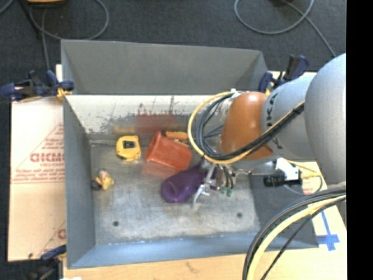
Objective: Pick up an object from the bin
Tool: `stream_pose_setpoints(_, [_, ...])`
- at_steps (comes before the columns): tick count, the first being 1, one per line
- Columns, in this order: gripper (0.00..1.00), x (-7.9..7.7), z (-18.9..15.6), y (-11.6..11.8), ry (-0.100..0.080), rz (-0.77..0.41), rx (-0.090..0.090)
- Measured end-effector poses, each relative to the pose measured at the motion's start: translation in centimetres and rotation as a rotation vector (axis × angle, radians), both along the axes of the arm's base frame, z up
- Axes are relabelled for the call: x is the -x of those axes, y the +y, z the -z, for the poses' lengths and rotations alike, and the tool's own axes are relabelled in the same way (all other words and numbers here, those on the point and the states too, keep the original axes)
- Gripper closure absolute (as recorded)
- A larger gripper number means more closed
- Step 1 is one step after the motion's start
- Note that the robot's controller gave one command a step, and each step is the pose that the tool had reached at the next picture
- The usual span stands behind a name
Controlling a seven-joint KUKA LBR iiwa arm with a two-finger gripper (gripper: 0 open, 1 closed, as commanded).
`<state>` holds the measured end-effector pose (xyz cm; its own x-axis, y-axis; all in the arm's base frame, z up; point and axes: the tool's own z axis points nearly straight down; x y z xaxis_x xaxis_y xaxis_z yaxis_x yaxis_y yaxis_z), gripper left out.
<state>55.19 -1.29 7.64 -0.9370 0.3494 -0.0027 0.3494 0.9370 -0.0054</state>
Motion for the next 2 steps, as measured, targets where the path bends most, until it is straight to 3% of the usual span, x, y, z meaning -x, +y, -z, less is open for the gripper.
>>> stream_pose_setpoints(1, [0.0,-0.41,-0.11,0.83,-0.002,-0.094,0.001])
stream_pose_setpoints(2, [0.0,-0.57,-0.11,1.41,-0.002,-0.006,0.002])
